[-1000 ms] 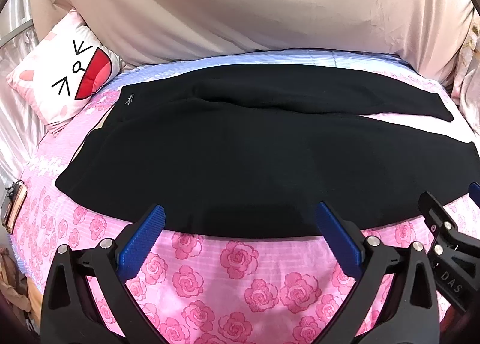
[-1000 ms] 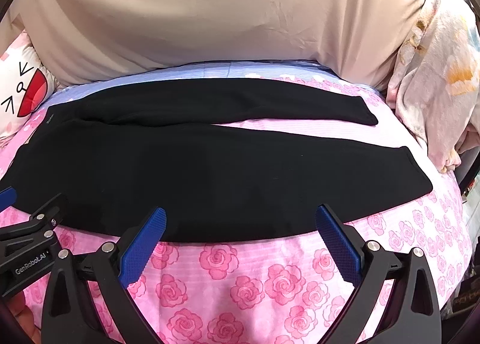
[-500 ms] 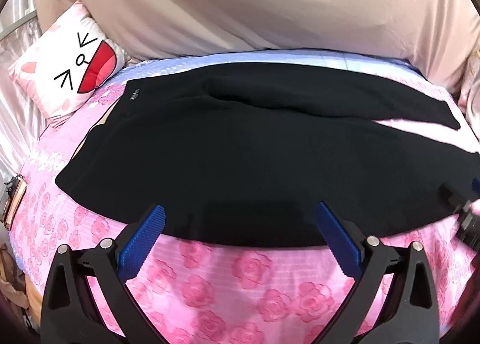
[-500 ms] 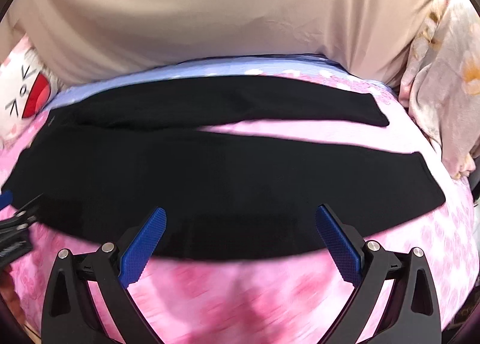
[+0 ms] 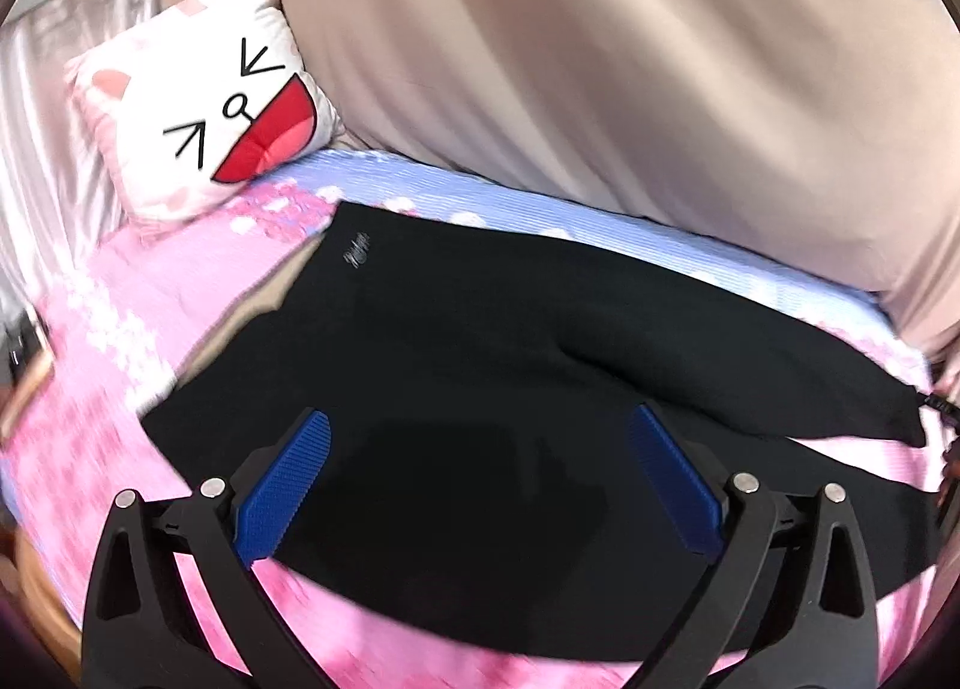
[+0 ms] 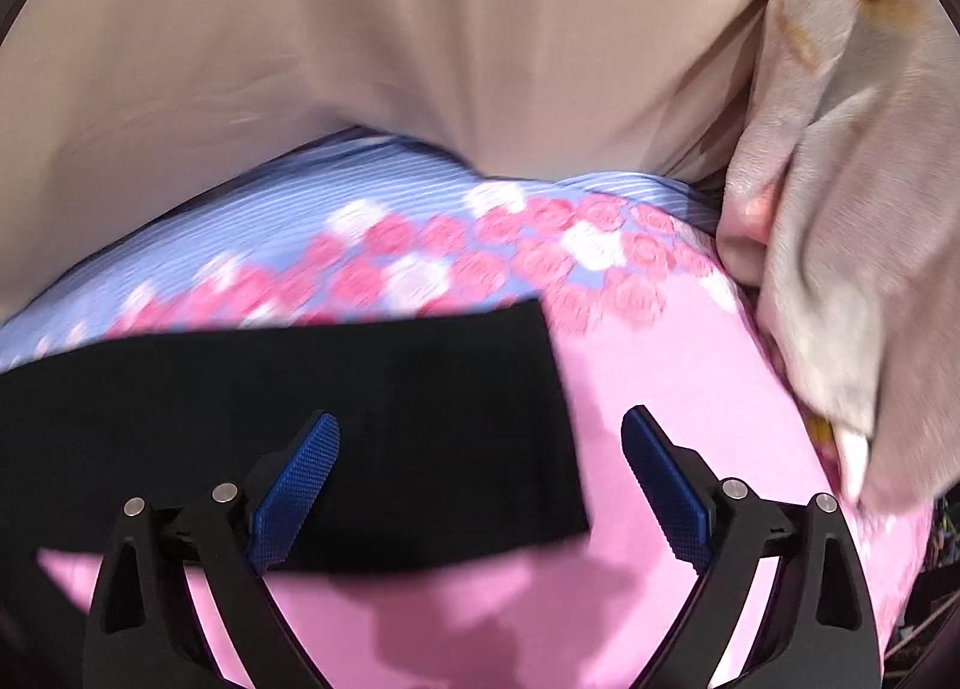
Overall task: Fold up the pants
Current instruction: 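Grasp the trouser waistband with the left tool while the right tool grasps the leg hems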
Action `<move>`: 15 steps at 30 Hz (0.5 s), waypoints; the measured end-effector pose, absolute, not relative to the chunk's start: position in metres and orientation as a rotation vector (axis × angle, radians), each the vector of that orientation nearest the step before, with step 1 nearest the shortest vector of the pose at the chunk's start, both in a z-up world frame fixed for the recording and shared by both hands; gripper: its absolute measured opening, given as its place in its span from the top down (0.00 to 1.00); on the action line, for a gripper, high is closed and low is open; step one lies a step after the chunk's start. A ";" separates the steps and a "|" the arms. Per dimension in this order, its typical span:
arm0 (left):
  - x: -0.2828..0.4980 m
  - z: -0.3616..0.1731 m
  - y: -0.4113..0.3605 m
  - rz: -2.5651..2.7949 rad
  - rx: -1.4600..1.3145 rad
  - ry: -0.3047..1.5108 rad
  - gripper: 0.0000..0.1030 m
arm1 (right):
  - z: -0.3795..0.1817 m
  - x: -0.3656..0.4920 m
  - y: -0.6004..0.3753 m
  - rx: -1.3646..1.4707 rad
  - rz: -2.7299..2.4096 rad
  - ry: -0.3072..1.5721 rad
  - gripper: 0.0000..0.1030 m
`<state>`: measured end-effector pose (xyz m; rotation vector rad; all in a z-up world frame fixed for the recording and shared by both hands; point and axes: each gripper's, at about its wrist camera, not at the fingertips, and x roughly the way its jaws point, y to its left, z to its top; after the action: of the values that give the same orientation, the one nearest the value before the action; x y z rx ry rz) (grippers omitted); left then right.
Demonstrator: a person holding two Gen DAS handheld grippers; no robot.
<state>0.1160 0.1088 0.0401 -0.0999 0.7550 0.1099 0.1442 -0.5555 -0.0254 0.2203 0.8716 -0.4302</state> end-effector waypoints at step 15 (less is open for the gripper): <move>0.339 0.015 0.242 0.361 -0.122 0.852 0.05 | -0.028 0.157 -0.554 0.218 -0.388 0.808 0.92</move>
<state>0.3391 0.2422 0.0152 -0.1225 0.8522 0.3606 0.1565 -0.5540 -0.0284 0.2177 0.8083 -0.3876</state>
